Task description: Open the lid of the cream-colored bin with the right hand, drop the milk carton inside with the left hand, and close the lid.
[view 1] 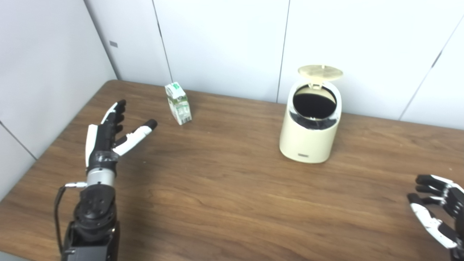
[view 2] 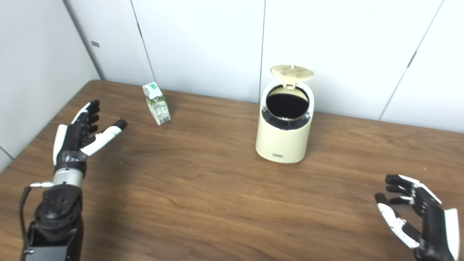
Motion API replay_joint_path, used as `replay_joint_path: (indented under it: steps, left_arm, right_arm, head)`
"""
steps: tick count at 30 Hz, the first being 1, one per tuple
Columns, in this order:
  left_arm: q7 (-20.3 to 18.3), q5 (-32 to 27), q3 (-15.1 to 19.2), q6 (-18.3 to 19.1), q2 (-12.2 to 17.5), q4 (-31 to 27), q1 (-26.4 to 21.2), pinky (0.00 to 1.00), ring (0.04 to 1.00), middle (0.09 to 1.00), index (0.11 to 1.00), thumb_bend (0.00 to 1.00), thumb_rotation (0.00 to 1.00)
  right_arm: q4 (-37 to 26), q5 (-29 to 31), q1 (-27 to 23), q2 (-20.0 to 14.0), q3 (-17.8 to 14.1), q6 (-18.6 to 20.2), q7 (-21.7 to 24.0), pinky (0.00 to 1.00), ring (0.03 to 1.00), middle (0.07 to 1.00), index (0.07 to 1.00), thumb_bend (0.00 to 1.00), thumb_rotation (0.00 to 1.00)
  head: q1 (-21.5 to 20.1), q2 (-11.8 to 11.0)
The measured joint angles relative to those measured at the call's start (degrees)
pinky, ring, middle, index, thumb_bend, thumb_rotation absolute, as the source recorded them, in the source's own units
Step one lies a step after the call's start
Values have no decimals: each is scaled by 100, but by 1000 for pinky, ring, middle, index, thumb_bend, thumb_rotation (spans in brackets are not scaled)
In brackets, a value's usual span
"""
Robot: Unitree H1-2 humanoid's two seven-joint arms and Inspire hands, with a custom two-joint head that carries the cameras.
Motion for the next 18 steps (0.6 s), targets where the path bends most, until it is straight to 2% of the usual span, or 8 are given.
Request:
replay_joint_path:
  steps: [2,6,12,14,18]
  left_arm:
    - [-3,128,-46,1,0,210,-84,875,927,941,965,1000,482]
    - [-39,202,-155,1,-5,374,-205,836,914,948,960,1000,458]
    - [-207,212,-192,1,141,1133,-661,779,879,927,940,1000,448]
    - [-254,229,-206,1,225,1346,-796,820,907,942,968,1000,432]
    - [-472,238,-363,1,474,1754,-998,824,918,953,991,1000,392]
  right_arm:
    - [139,-16,-52,-79,-19,-108,-5,430,590,624,596,359,588]
    - [299,-24,-176,-128,-106,-268,-69,427,586,620,590,359,587]
    - [510,36,-342,-155,-121,-448,-76,439,596,624,588,364,571]
    - [600,61,-415,-167,-121,-604,-78,439,594,625,588,369,572]
    - [754,163,-518,-222,-123,-846,-76,441,594,627,588,382,585]
  head:
    - [98,-36]
    - [301,-98]
    - [556,-282]
    - [609,-317]
    - [688,-387]
